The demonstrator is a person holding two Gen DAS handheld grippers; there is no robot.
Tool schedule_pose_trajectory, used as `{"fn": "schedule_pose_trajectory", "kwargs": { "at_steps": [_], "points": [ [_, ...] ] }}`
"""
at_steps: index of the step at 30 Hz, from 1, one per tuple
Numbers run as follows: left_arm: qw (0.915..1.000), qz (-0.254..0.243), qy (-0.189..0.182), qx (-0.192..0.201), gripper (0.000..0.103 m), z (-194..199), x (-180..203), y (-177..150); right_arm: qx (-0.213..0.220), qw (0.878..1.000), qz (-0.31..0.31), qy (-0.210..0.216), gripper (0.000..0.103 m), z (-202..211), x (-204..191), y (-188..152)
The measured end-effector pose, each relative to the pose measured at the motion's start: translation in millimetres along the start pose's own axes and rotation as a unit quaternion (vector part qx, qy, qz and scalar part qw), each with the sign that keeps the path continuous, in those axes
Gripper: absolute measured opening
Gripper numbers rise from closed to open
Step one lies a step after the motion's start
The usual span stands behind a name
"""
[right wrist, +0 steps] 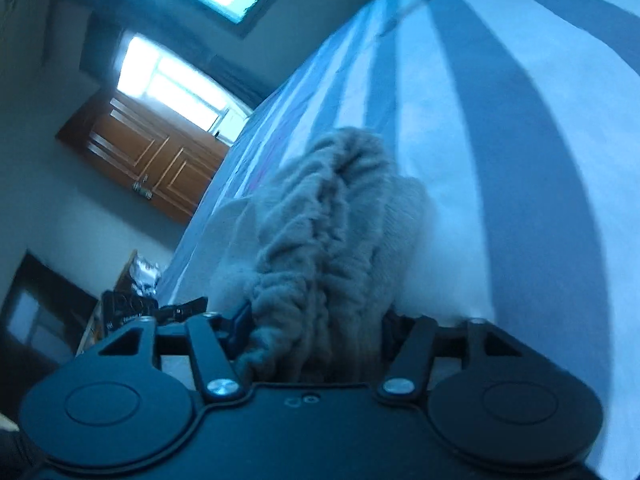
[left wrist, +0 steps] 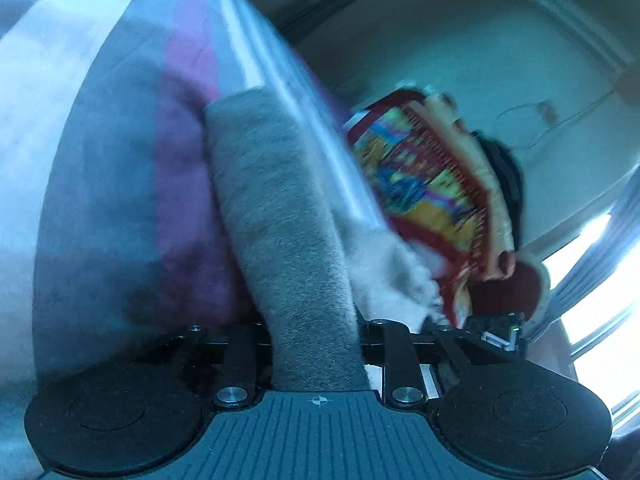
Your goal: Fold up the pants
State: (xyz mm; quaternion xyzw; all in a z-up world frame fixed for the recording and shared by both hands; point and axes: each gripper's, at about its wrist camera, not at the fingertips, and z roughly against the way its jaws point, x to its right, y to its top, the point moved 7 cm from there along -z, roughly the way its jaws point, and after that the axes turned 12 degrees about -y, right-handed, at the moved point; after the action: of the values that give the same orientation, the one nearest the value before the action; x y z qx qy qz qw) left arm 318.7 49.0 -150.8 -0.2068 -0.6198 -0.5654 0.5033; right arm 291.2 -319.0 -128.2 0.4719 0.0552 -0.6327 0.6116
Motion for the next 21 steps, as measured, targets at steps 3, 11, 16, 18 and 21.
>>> {"fn": "schedule_pose_trajectory", "kwargs": {
  "at_steps": [3,11,16,18,21],
  "points": [
    [0.9990,-0.030,-0.025,0.024,0.024,9.7,21.3,11.8,0.013,0.999,0.030,0.028,0.049,11.4,-18.8,13.7],
    [0.9957,-0.042,0.040,0.073,0.026,19.9,-4.0,120.7,0.038,0.994,0.074,0.066,0.051,-23.3,-71.3,117.8],
    [0.9857,-0.009,0.164,0.040,0.035,28.0,-41.6,102.3,-0.010,0.995,-0.006,-0.101,0.077,-88.8,-15.2,126.7],
    [0.9818,-0.061,0.175,0.043,0.037,35.1,-19.6,89.6,0.006,0.997,-0.023,-0.067,0.075,-73.5,-18.7,117.3],
    [0.9776,-0.065,0.196,0.038,0.047,32.5,-20.4,73.3,0.036,0.999,0.015,-0.012,0.087,-49.8,-39.5,99.9]
  ]
}}
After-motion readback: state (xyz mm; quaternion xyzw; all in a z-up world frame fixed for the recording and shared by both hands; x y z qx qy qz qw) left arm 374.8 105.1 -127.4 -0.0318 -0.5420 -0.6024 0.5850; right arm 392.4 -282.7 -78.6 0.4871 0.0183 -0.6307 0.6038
